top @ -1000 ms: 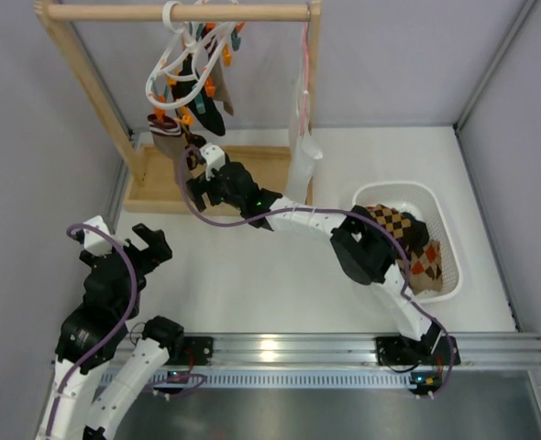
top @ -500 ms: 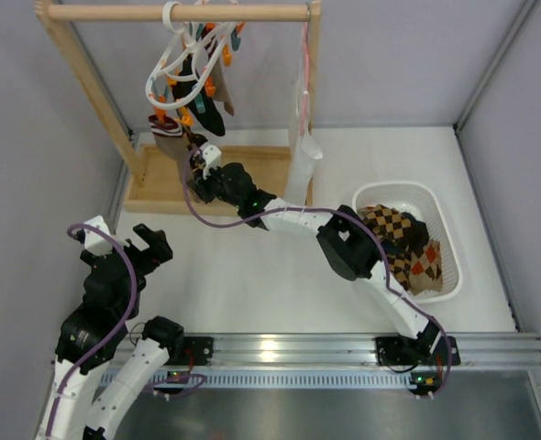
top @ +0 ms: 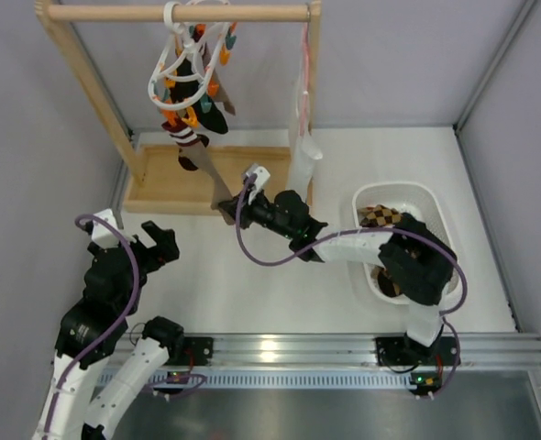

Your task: Remove the socks clipped to the hanger

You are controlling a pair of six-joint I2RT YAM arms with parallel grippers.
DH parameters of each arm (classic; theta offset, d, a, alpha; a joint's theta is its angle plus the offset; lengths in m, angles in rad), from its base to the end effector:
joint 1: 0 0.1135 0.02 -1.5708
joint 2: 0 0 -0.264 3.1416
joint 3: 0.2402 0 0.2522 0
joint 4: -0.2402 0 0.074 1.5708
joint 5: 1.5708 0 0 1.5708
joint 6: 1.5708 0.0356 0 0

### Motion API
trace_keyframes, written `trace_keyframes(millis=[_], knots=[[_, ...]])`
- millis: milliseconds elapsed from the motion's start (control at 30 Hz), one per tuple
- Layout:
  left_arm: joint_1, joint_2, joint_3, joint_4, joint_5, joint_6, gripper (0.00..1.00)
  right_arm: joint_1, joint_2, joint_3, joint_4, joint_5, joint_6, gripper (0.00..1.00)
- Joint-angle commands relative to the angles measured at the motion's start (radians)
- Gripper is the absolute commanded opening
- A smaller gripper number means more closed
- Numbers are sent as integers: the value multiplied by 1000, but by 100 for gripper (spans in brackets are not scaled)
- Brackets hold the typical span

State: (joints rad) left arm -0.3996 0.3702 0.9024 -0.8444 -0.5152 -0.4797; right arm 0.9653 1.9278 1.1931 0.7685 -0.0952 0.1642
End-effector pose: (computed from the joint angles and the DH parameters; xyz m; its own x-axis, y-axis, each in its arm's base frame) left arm 0.0570 -0.0050 0.3528 -0.2079 -0.3481 -0.9141 -0.2134 0.9281 -0.3049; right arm 0.2497 0.3667 0.2449 -0.1237 0.1073 -0.9865 -0.8640 0.4774 0.1602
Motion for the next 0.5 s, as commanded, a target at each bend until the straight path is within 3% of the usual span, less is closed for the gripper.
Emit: trace_keyframes(millis=[0, 133, 467], knots=[[4, 55, 79, 68, 156, 30, 98, 1, -167, -114, 138, -89, 32, 0], [2, 125, 156, 87, 265, 39, 98, 1, -320, -252, 60, -116, 35, 0], [4, 315, 352, 197, 343, 67, 98, -45, -633, -467, -87, -253, 69, 0]])
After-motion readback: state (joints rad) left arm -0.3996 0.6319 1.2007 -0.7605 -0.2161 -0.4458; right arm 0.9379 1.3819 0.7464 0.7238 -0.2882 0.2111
